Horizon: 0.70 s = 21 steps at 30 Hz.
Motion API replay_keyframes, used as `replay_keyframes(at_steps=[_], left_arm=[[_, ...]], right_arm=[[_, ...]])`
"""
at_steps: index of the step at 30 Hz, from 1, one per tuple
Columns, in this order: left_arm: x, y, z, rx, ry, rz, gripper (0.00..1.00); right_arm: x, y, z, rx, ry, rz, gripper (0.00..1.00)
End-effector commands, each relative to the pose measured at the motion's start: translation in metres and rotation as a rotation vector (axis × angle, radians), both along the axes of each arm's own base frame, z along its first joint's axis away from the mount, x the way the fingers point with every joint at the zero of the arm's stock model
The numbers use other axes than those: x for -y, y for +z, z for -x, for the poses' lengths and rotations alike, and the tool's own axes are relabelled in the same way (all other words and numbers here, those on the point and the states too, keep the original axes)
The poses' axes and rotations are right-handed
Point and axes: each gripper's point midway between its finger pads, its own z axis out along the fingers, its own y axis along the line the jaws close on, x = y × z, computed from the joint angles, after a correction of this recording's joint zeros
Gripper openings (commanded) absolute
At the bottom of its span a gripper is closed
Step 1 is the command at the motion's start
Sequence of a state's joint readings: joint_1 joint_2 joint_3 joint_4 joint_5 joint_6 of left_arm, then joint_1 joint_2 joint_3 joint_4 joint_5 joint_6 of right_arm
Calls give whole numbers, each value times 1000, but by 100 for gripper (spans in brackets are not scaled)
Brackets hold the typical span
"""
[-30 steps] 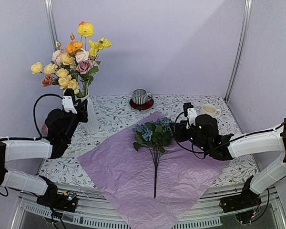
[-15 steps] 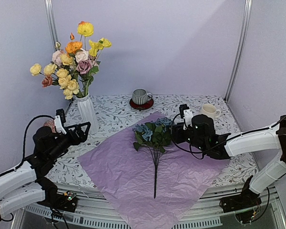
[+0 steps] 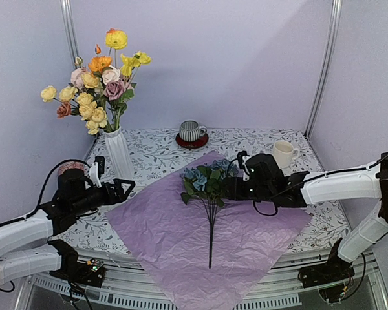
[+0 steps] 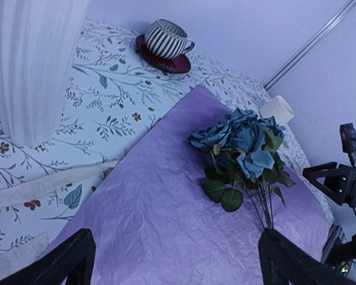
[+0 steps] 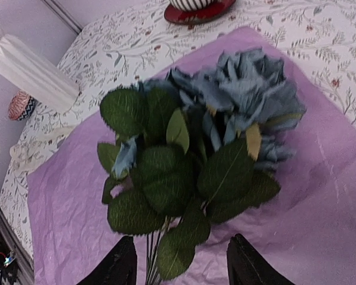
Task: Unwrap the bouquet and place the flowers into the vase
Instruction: Pick up the fake flower from the flattened wrapping paper.
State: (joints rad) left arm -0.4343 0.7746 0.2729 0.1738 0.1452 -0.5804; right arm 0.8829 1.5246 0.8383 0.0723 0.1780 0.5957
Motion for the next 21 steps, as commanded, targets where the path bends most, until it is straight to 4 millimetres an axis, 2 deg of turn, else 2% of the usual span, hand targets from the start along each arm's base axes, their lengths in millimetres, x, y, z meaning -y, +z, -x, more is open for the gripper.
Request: replay_keyframes(at_steps=[1, 4, 9, 15, 21], left_arm=[[8, -11, -4, -102, -14, 44, 98], [17, -15, -1, -119, -51, 91, 98], [30, -19, 2, -166, -121, 94, 98], [33, -24, 3, -185, -124, 103, 98], [36, -25, 6, -190, -138, 112, 98]], right_arm=[[-15, -18, 53, -168, 78, -37, 54], [-24, -36, 82, -245, 111, -12, 53], [-34, -65, 116, -362, 110, -10, 51], [-41, -90, 139, -478, 77, 5, 46], [-50, -102, 150, -524, 101, 31, 42]])
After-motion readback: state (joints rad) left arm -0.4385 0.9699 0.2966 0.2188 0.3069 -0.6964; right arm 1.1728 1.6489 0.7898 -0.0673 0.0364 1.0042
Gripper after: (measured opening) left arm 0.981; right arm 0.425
